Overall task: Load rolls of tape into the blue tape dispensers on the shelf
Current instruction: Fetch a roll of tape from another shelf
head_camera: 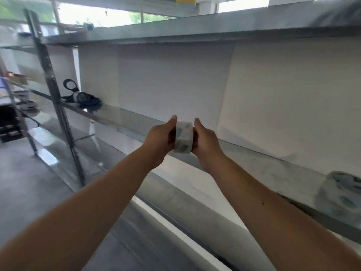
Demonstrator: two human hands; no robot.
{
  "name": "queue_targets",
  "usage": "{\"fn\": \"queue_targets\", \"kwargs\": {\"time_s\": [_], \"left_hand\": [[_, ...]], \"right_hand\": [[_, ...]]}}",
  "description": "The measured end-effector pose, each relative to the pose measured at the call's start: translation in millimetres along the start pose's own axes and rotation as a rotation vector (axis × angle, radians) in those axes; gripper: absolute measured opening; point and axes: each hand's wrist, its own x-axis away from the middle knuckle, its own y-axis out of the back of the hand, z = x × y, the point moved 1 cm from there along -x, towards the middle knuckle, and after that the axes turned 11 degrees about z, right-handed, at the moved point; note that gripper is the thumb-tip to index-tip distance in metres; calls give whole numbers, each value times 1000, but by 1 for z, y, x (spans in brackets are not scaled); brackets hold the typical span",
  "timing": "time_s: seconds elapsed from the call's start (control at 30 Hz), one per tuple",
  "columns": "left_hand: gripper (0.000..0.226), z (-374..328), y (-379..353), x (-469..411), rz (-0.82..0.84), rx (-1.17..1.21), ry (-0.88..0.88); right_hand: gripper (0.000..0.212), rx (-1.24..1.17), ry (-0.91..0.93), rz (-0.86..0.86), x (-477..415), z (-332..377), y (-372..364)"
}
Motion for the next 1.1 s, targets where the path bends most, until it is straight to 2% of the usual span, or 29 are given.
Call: {"fn": "queue_targets", "kwargs": {"time_s": [0.23,0.5,0.63,0.73,0.83,0.9,1.0,1.1], "left_hand": [[48,-9,138,53,-324,128,-47],[43,-30,282,115,-585,127,-85],[34,-42,348,138,-644,127,-120],[27,-50,397,152,-641,128,-116],[21,-54,453,157,-615,125,-146],[24,-56,492,156,-666,118,-153],[40,-56,534,145,-729,212,-157],[37,-57,551,135,-768,183,-162]], "right_hand": [[51,-71,-3,274,-21,-20,-147],[59,-69,-28,531,-25,-31,-318],[48,-84,-26,596,-30,-34,-398],[62,-84,-46,627,-37,-40,-455],[55,-89,-39,684,-47,-44,-514],[53,-75,-58,701,-56,-46,-548],[39,-78,-47,730,-78,-49,-584],[37,-68,-37,752,-93,-50,-598]]}}
